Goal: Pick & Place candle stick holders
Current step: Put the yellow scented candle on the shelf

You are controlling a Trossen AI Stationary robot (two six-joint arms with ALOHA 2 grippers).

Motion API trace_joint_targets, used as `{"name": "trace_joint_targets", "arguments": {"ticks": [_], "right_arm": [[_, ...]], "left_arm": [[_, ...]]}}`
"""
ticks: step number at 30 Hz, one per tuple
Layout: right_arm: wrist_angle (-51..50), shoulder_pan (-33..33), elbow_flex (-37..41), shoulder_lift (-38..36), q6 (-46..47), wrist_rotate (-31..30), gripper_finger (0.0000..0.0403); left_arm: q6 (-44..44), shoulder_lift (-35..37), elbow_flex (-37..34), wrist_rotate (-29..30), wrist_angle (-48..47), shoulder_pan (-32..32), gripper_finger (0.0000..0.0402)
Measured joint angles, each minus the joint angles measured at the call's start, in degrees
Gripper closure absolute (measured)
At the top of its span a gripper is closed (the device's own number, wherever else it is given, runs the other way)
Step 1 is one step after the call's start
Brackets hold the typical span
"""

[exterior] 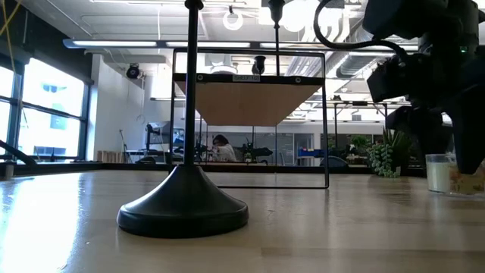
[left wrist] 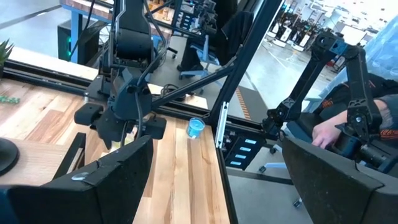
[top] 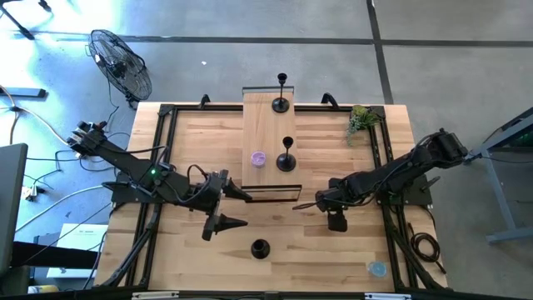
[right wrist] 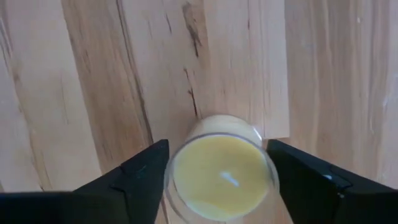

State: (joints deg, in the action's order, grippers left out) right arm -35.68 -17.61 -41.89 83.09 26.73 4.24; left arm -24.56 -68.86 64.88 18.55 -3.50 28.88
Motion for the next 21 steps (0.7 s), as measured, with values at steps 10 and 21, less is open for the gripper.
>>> {"name": "trace_joint_targets", "arguments": {"ticks": [10, 21], "right_arm": [[-0.05, 0.02, -0.09, -0.07, 3.27, 0.54, 0.0187], [-2.15, -0.07, -3.78, 0.02, 5.77, 2.19, 0.0187]], "left_arm": [[-0.16, 0.0, 0.02, 0.09, 0.98, 0.01, 0.005], [-4.05, 0.0, 0.0, 0.12, 1.35, 0.01, 0.005]]}}
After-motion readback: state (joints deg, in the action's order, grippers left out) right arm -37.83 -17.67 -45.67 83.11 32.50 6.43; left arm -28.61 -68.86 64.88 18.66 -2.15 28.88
